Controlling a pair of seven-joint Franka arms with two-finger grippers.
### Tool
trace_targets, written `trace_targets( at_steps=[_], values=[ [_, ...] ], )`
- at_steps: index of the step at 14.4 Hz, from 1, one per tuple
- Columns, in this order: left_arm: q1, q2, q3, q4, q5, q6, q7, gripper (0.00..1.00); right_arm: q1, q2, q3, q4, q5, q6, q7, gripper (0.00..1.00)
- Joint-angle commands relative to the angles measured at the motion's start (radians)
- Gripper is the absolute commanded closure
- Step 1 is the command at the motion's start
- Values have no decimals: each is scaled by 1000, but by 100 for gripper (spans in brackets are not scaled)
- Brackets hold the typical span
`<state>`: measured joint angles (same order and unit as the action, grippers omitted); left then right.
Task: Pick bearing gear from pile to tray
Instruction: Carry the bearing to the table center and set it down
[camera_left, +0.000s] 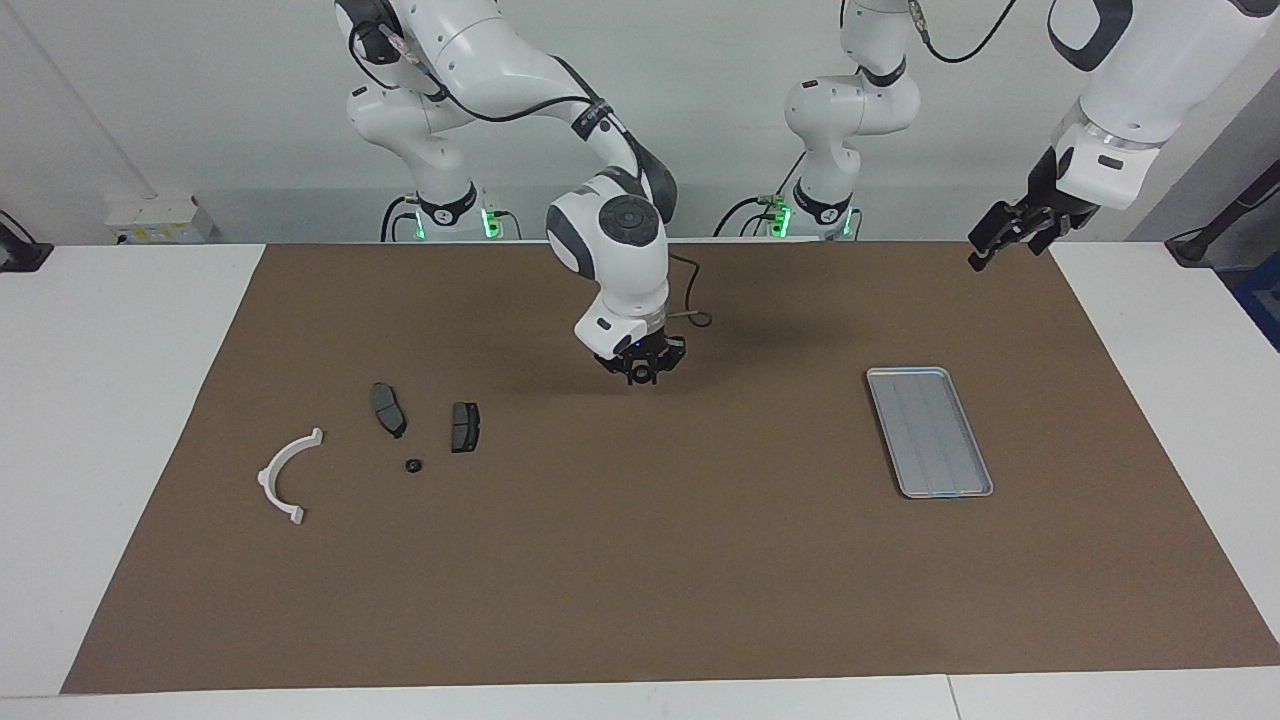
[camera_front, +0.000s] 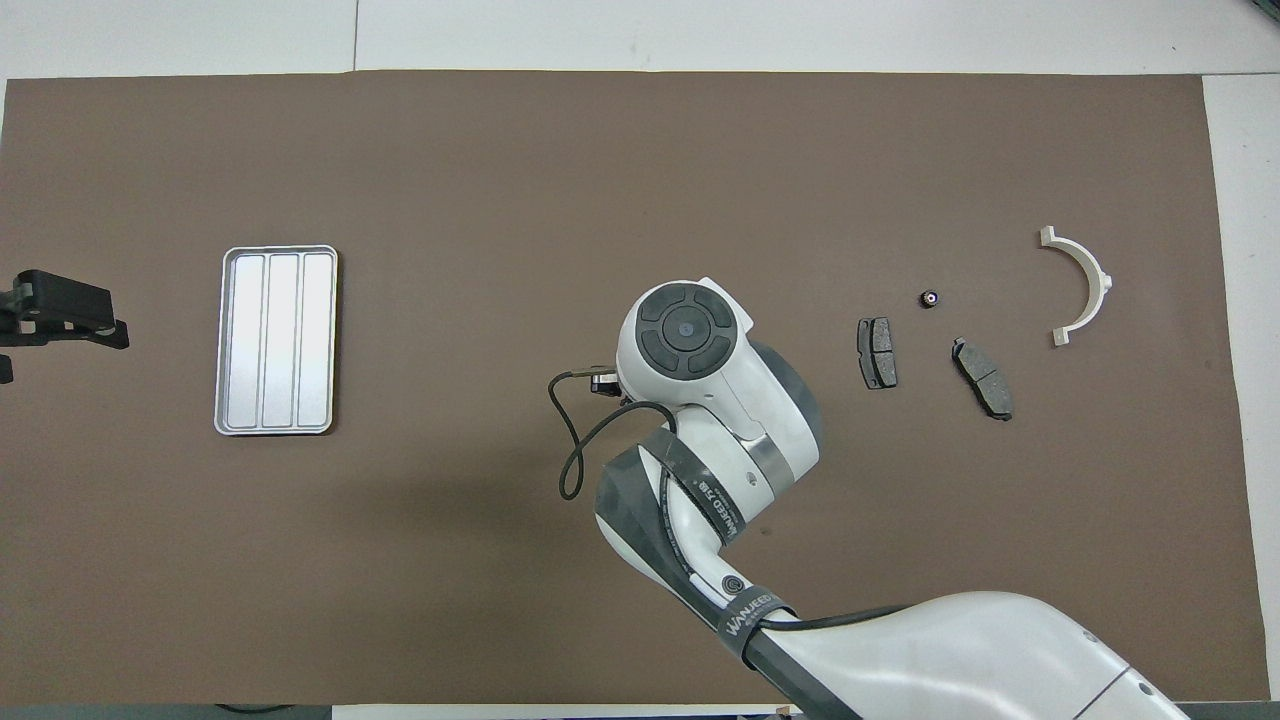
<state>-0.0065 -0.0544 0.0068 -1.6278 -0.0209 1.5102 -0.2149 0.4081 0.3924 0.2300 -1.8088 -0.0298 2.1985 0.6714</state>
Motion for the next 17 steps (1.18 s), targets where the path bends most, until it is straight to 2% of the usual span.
trace_targets(
  at_steps=[1,8,9,10,11,12,13,17],
  values=[
    [2,-31,-1,-33,1,7,5,0,-20,6,8,-44,-18,47,-10,99],
    [2,-31,-1,-33,1,7,5,0,-31,14,8,-118,-18,153,-19,98],
    [2,-31,-1,-33,1,7,5,0,-34,14,8,-119,-18,155,-21,93],
    [2,-31,-1,-33,1,7,5,0,-34,14,8,-119,-18,150,-21,74],
    [2,-31,-1,-33,1,7,5,0,-34,14,8,-113,-18,139,-21,49],
    [2,-31,-1,-33,1,7,5,0,-37,13,6,-104,-18,129,-21,14],
    [2,-31,-1,-33,1,7,5,0,-57,5,6,-83,-16,92,-23,0],
    [2,-31,-1,-33,1,7,5,0,-144,-29,6,146,-4,-202,-94,0]
  ],
)
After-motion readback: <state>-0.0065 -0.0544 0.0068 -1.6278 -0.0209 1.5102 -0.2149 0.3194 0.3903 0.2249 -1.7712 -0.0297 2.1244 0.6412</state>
